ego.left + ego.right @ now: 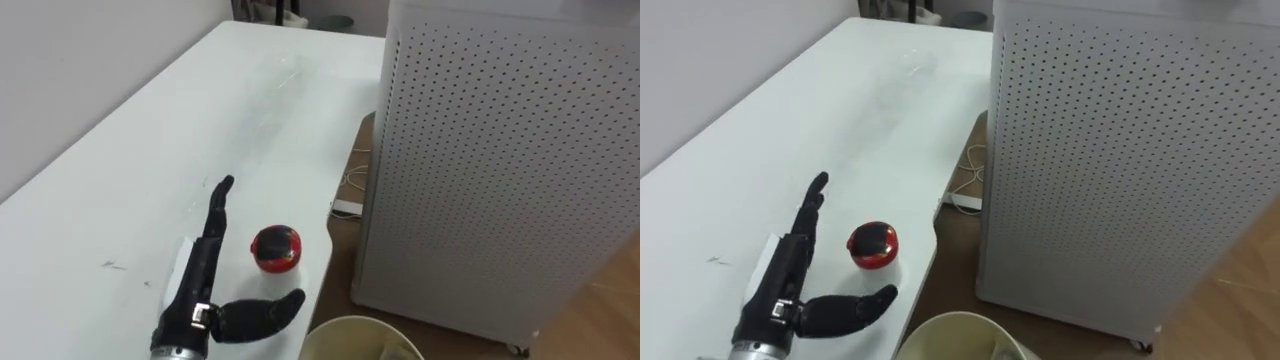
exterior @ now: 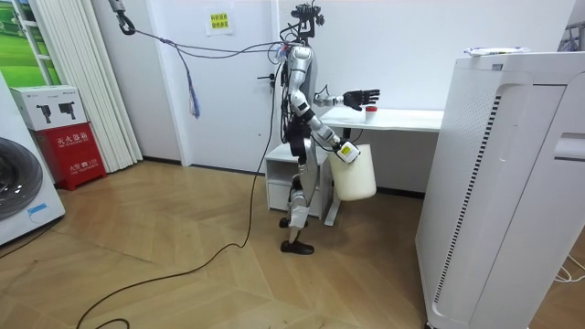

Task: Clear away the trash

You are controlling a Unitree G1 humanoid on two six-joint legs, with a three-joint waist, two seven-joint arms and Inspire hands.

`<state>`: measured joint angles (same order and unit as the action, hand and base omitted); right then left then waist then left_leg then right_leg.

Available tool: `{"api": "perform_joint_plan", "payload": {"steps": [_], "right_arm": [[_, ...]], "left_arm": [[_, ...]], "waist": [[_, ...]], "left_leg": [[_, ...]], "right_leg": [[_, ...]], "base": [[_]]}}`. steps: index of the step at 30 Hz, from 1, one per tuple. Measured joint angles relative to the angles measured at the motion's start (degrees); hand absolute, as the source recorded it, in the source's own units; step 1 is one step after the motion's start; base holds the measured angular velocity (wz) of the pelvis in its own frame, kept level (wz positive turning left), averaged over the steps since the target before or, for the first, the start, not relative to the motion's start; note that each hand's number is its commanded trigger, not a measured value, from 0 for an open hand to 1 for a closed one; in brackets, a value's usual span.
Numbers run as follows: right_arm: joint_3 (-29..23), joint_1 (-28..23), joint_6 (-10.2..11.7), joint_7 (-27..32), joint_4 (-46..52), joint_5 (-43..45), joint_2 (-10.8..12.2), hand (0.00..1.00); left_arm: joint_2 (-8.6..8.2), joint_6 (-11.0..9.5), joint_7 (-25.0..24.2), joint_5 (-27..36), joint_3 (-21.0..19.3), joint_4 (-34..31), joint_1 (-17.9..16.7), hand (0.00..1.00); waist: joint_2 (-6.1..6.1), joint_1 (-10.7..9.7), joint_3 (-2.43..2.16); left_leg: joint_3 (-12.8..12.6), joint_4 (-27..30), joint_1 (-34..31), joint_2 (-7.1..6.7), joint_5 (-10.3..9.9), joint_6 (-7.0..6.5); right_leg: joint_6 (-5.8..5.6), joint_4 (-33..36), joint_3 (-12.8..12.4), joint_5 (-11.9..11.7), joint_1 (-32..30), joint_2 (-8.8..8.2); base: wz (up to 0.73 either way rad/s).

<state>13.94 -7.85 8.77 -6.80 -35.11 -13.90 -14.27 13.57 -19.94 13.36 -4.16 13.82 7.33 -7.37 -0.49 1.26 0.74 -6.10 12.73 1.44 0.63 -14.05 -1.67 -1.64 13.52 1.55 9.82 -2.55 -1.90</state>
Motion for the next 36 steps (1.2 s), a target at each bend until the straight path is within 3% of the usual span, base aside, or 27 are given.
{"api": "perform_joint_plan", "payload": {"steps": [12, 36], "right_arm": [[0.8, 0.0, 0.0, 0.0, 0.0, 0.8, 0.2, 1.0], [0.7, -0.6, 0.0, -0.2, 0.0, 1.0, 0.7, 1.0]], "left_arm": [[0.35, 0.0, -0.6, 8.4, 0.6, 3.2, 0.1, 0.0], [-0.37, 0.0, -0.6, 10.3, -0.3, 3.3, 1.0, 0.0]], "waist": [[-0.38, -0.1, 0.3], [-0.27, -1.2, 0.28]], "left_leg": [[0.0, -0.1, 0.3, -0.01, 0.0, 0.01], [-0.2, -0.1, 0.3, 0.46, 0.0, 0.01]], "right_leg": [[0.02, -0.8, 0.1, -0.1, 0.4, 0.01], [0.09, -0.9, 0.0, -0.2, 0.5, 0.12]], "base": [[-0.01], [0.0]]}}
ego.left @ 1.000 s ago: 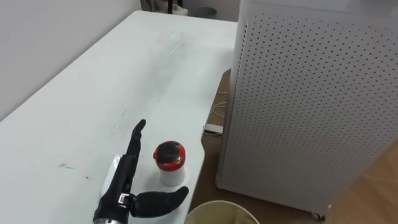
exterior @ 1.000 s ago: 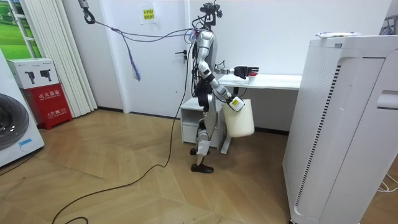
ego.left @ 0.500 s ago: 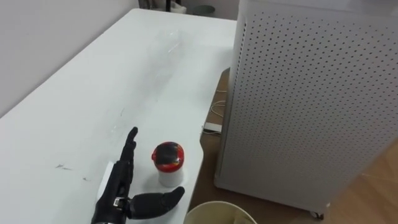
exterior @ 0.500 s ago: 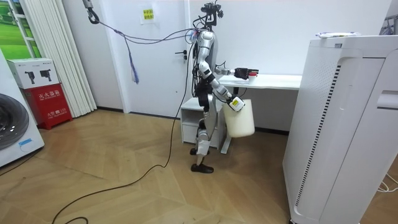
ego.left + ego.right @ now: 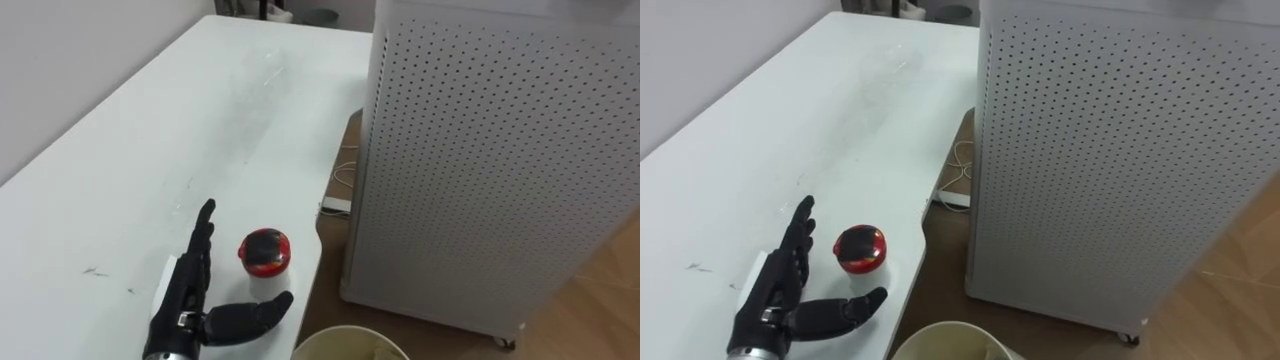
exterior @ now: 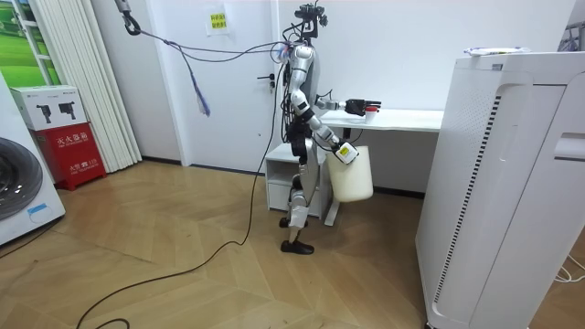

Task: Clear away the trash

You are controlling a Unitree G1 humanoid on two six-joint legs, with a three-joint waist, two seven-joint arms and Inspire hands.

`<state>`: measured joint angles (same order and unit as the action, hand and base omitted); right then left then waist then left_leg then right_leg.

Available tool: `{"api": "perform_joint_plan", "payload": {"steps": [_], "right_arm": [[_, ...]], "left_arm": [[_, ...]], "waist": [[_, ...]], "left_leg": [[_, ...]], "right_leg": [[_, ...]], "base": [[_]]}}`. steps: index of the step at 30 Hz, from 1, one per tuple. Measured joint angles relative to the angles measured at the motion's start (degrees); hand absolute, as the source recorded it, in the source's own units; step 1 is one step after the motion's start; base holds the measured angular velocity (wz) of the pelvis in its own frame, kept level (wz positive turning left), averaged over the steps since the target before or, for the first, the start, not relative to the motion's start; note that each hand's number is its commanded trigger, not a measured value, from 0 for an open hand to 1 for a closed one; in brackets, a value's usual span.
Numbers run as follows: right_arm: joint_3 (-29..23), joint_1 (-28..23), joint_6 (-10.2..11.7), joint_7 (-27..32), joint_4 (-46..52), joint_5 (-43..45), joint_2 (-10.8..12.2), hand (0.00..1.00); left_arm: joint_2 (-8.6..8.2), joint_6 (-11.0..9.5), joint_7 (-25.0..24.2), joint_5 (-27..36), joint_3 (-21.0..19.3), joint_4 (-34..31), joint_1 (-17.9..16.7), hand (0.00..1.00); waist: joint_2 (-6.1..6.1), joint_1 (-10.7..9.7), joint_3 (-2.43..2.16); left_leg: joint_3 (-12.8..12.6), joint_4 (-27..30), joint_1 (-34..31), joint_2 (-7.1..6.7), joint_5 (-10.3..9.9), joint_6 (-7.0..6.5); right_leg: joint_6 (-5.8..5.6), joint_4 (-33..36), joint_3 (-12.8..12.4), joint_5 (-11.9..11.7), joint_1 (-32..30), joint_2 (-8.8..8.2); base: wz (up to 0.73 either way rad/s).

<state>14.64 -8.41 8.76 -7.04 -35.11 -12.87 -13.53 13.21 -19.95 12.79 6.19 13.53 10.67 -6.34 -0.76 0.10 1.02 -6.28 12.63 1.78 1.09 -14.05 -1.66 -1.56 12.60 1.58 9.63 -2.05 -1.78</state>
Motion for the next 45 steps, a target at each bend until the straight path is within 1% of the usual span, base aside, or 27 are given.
{"api": "perform_joint_plan", "payload": {"steps": [6, 11, 15, 20, 22, 27, 30, 31, 32, 35, 38, 39, 42, 45], "right_arm": [[0.0, -1.0, 0.0, -0.1, 0.0, 0.1, 0.2, 1.0], [0.0, -1.0, 0.0, -0.7, 0.0, 0.7, 0.2, 1.0], [0.0, -1.0, 0.0, -0.7, 0.0, 0.7, 0.3, 1.0], [0.0, -1.0, 0.0, -0.6, 0.0, 0.7, 0.3, 1.0], [0.0, -1.0, 0.0, -0.6, 0.0, 0.7, 0.4, 1.0], [0.0, -1.0, 0.0, -0.6, 0.0, 0.8, 0.5, 1.0], [0.0, -1.1, -0.1, -0.6, 0.0, 1.0, 0.6, 1.0], [0.0, -1.2, -0.1, -0.6, 0.0, 1.0, 0.6, 1.0], [0.0, -1.2, -0.1, -0.6, 0.0, 1.0, 0.7, 1.0], [0.0, -1.3, -0.2, -0.6, 0.0, 1.6, 1.3, 1.0], [0.0, -1.8, -0.2, -0.5, 0.0, 2.0, 1.7, 1.0], [0.0, -1.9, -0.3, -0.5, 0.0, 2.0, 1.7, 1.0], [0.0, -1.9, -1.2, 0.2, 0.0, 1.9, 2.1, 1.0], [0.0, -1.9, -2.2, 0.5, 0.0, 1.9, 2.1, 1.0]], "left_arm": [[-0.26, 0.0, 0.4, 0.0, 0.0, 0.0, 0.3, 0.0], [-0.28, 0.0, 0.6, -0.1, 0.0, 0.1, 0.3, 0.0], [-0.28, 0.0, 0.8, 0.0, 0.2, 0.1, 0.7, 0.0], [-0.44, 0.0, 1.8, 0.6, 0.4, 0.1, 3.3, 0.0], [-0.57, 0.0, 2.3, 1.0, 0.4, 0.1, 4.0, 0.0], [-0.58, 0.0, 3.0, 1.0, 0.4, 0.1, 4.0, 0.0], [-0.6, 0.0, 3.3, 1.0, 0.6, 0.1, 4.1, 0.0], [-0.61, 0.0, 3.3, 1.0, 0.8, 0.1, 4.1, 0.69], [-0.61, 0.1, 3.3, 1.0, 0.8, 0.1, 4.1, 1.0], [-0.6, 0.3, 3.3, 1.0, 0.9, 0.1, 4.1, 1.0], [-0.62, 1.9, 3.3, 1.0, 1.0, 0.1, 4.1, 1.0], [-0.63, 2.1, 3.3, 0.9, 1.0, 0.1, 4.1, 1.0], [-0.63, 2.6, 3.3, 1.0, 1.0, 0.1, 4.1, 1.0], [-0.63, 3.8, 3.3, 1.1, 1.4, 0.1, 4.1, 1.0]], "waist": [[0.3, -0.2, -0.04], [0.45, -1.0, -0.07], [0.69, -1.4, -0.04], [1.06, -1.8, 0.14], [1.25, -2.1, 0.09], [1.25, -2.8, 0.08], [1.23, -2.9, 0.07], [1.22, -2.8, 0.07], [1.22, -2.8, 0.07], [1.1, -3.0, 0.01], [1.04, -3.0, 0.0], [1.02, -3.0, -0.01], [0.72, -3.1, -0.08], [0.3, -3.1, -0.26]], "left_leg": [[-0.2, 0.0, 0.0, 0.02, 0.0, 0.0], [-0.5, 0.0, 0.0, 0.05, 0.0, 0.0], [-1.5, 0.0, 0.6, 0.18, 0.0, 0.0], [-1.7, -0.1, 0.9, 0.19, 0.0, 0.0], [-1.7, -0.3, 0.9, 0.21, 0.0, 0.0], [-1.8, -0.6, 1.0, 0.22, 0.0, 0.0], [-2.3, -0.8, 1.1, 0.24, 0.0, 0.0], [-2.5, -0.9, 1.1, 0.27, 0.0, 0.0], [-2.4, -0.9, 1.1, 0.28, 0.0, 0.0], [-2.4, -0.9, 1.2, 0.31, 0.0, 0.0], [-2.4, -0.9, 1.4, 0.35, 0.0, 0.0], [-2.4, -0.9, 1.4, 0.34, 0.0, 0.0], [-2.4, -0.9, 1.3, 0.32, 0.0, 0.0], [-2.9, -0.9, 1.5, 0.34, 0.0, 0.0]], "right_leg": [[0.02, 0.0, 0.0, 0.0, 0.0, 0.02], [0.03, 0.0, -0.2, -0.1, -0.1, 0.04], [0.04, 0.0, -1.5, -0.2, 0.0, 0.27], [0.06, 0.1, -1.6, -0.3, 0.0, 0.3], [0.06, 0.1, -1.6, -0.3, 0.0, 0.34], [0.06, 0.1, -1.8, -0.3, -0.1, 0.38], [0.03, 0.1, -2.1, -0.4, -0.3, 0.46], [0.01, 0.1, -2.4, -0.4, -0.4, 0.57], [0.0, 0.1, -2.6, -0.4, -0.4, 0.62], [0.02, 0.1, -2.7, -0.5, -0.4, 0.7], [0.02, 0.1, -2.7, -0.5, -0.2, 0.72], [0.02, 0.1, -2.7, -0.5, -0.2, 0.71], [0.03, 0.1, -2.7, -0.5, -0.3, 0.69], [0.03, 0.1, -2.8, -0.5, -0.5, 0.69]], "base": [[0.0], [-0.01], [-0.16], [-0.03], [0.0], [0.0], [-0.06], [-0.09], [-0.09], [-0.03], [0.0], [0.0], [0.0], [-0.01]]}}
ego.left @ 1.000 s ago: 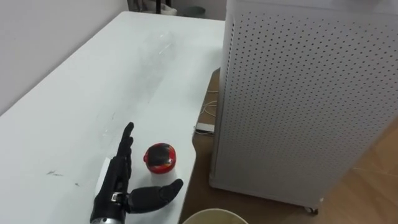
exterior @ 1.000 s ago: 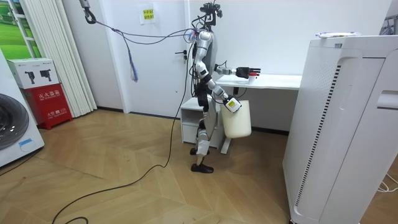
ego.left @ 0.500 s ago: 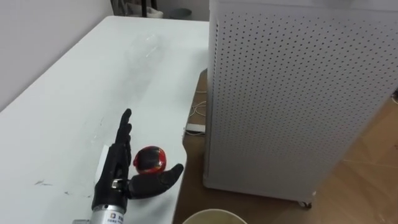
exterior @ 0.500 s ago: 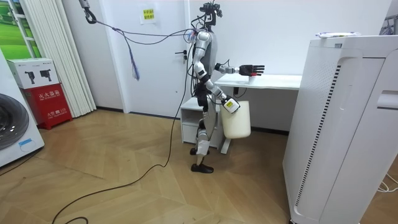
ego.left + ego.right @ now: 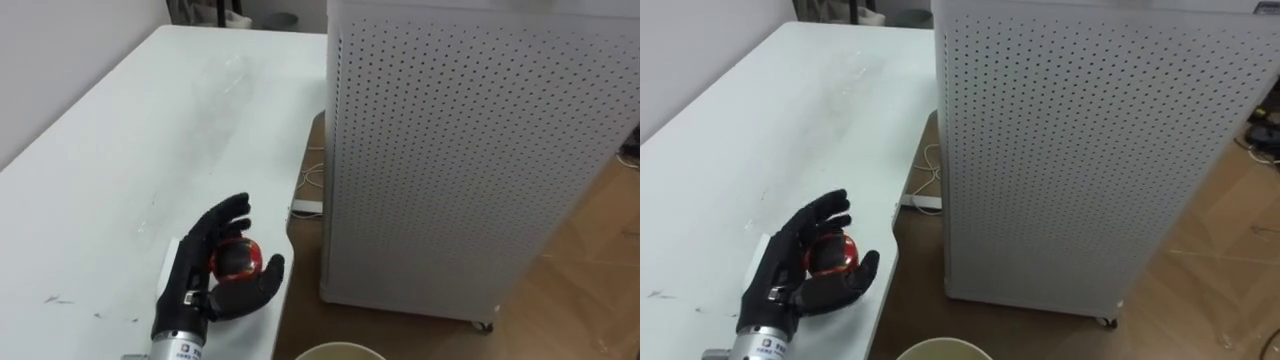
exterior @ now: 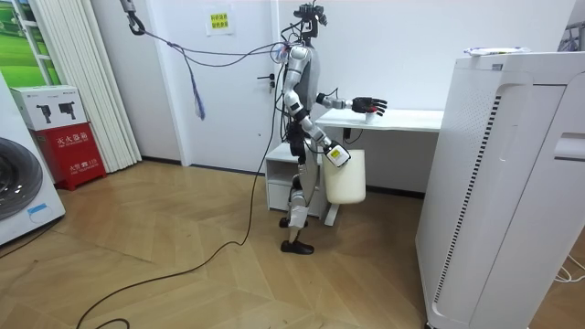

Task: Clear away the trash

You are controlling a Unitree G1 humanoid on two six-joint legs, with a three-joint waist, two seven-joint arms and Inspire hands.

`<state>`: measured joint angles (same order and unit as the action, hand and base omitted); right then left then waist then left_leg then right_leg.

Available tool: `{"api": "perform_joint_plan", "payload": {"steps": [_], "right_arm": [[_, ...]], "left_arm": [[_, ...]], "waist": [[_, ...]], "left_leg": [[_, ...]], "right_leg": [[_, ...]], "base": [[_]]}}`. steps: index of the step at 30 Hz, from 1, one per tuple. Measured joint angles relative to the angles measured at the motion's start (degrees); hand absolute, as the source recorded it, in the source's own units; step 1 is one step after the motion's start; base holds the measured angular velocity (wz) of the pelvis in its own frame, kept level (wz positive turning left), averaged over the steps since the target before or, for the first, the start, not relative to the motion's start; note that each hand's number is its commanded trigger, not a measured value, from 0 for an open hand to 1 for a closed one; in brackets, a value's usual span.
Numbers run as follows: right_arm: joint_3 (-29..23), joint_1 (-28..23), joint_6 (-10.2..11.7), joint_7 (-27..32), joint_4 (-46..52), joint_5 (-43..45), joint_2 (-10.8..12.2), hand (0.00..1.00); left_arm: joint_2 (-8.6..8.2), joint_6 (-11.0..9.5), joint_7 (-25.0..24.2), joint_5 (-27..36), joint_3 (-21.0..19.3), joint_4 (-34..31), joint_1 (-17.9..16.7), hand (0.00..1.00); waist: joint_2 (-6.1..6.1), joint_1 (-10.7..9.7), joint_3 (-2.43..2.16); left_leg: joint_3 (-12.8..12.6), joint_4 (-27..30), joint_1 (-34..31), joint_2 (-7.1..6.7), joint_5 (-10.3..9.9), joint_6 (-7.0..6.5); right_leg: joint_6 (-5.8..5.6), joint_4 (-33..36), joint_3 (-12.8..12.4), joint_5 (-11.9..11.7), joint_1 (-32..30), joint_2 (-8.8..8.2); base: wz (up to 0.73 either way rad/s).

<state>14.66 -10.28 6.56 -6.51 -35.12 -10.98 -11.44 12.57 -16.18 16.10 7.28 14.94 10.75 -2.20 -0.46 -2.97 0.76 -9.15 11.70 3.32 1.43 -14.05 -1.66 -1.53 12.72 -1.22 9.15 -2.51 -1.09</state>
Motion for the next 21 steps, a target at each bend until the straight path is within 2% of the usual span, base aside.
{"api": "perform_joint_plan", "payload": {"steps": [4, 12, 17, 21], "right_arm": [[0.0, 0.0, -0.5, 0.1, 0.0, 0.0, 0.0, 1.0], [0.0, 0.1, -1.2, 0.0, 0.0, 0.0, 0.1, 1.0], [-0.1, 0.2, -1.2, 0.1, 0.0, -0.1, 0.0, 1.0], [-0.1, 0.2, -1.2, 0.8, 0.0, -0.8, 0.0, 1.0]], "left_arm": [[-0.06, 0.4, -0.5, 0.0, 0.1, 1.3, 0.4, 1.0], [-0.69, 0.5, -2.7, 0.0, 0.1, 2.8, 0.9, 1.0], [-1.2, -0.1, -3.2, 0.2, 0.1, 5.0, 2.5, 1.0], [-1.36, 0.0, -4.6, 3.3, 0.1, 5.0, 2.7, 1.0]], "waist": [[-0.17, 0.3, -0.14], [-0.24, 0.5, -0.09], [-0.36, 1.2, -0.02], [-0.28, 1.8, -0.04]], "left_leg": [[0.0, -0.3, 0.5, 0.04, 0.0, 0.0], [-0.2, -0.4, 1.3, 0.01, 0.0, 0.0], [-0.3, -0.4, 1.2, 0.02, 0.0, 0.0], [-0.2, -0.3, 0.7, 0.01, 0.0, 0.0]], "right_leg": [[-0.02, 0.0, 0.0, -0.1, 0.6, 0.01], [-0.06, 0.0, 0.0, -0.2, 1.3, 0.01], [-0.1, 0.1, -0.1, -0.5, 0.9, 0.02], [-0.09, 0.3, 0.1, -0.6, 0.3, 0.02]], "base": [[-0.02], [0.0], [0.0], [-0.02]]}}
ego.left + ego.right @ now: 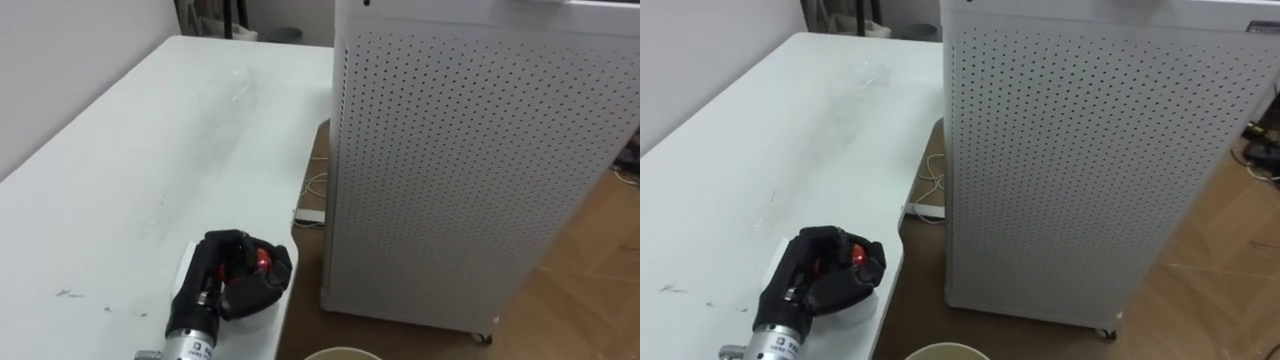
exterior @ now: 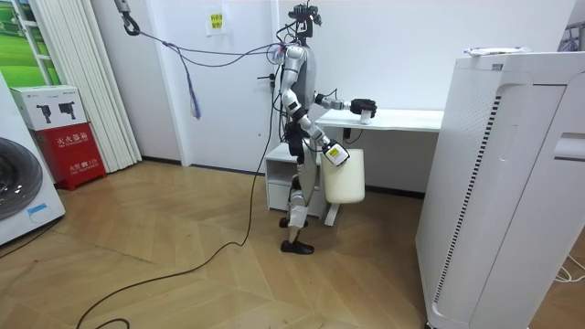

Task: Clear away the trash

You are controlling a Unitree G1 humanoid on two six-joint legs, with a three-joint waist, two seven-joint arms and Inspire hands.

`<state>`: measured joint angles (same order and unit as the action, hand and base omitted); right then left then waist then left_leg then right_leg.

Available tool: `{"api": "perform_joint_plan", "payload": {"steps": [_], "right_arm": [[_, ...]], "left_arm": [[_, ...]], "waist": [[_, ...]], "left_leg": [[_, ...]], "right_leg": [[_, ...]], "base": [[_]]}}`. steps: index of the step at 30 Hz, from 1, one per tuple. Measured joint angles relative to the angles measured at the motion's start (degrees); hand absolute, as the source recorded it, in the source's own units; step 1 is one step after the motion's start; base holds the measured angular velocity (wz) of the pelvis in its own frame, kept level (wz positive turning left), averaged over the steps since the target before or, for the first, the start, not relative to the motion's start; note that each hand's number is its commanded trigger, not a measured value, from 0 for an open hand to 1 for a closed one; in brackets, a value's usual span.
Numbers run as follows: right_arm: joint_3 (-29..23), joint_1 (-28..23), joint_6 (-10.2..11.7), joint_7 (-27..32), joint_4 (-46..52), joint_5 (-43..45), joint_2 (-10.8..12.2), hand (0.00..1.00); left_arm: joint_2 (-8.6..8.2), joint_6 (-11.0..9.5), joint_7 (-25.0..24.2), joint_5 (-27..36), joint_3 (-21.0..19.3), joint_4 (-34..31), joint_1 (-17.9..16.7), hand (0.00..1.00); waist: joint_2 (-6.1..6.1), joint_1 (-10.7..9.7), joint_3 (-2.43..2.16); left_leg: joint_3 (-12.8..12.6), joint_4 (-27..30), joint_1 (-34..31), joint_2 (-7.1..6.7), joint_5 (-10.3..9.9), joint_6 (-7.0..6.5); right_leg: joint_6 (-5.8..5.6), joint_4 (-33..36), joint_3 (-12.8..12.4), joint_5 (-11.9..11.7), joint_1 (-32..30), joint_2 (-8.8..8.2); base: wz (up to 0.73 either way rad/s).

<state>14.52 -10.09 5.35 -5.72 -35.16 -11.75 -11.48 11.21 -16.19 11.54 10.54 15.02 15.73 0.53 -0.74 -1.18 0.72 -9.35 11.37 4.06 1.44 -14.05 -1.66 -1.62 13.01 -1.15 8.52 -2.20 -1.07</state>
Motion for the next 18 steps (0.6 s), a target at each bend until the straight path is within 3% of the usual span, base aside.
{"api": "perform_joint_plan", "payload": {"steps": [4, 9, 18], "right_arm": [[-0.2, 1.2, 0.0, 1.0, -0.2, -0.5, -0.1, 1.0], [-0.8, 3.5, 0.0, 1.5, -0.3, -2.0, -0.7, 1.0], [-0.7, 8.9, 0.1, 4.3, -4.5, -5.9, -0.8, 1.0]], "left_arm": [[0.04, 0.4, -0.9, 3.5, 0.0, -1.2, 0.0, 1.0], [-0.37, 1.0, -3.7, 11.8, 1.7, -2.3, 0.0, 1.0], [-2.37, 3.5, -10.6, 26.0, 5.7, -3.0, 0.6, 1.0]], "waist": [[0.56, -0.3, -0.22], [0.58, -1.7, -0.18], [0.86, -2.0, -0.02]], "left_leg": [[0.2, 0.6, -2.1, -0.06, 0.0, -0.01], [0.2, 1.4, -3.4, -0.13, 0.0, -0.03], [0.0, 2.4, -6.7, -0.06, 0.0, -0.03]], "right_leg": [[0.06, 0.8, 2.4, -0.3, -2.0, -0.55], [0.06, 1.2, 2.4, -0.3, -3.1, -0.74], [0.18, 2.4, 1.5, -0.5, -7.0, -0.53]], "base": [[0.0], [0.0], [-0.04]]}}
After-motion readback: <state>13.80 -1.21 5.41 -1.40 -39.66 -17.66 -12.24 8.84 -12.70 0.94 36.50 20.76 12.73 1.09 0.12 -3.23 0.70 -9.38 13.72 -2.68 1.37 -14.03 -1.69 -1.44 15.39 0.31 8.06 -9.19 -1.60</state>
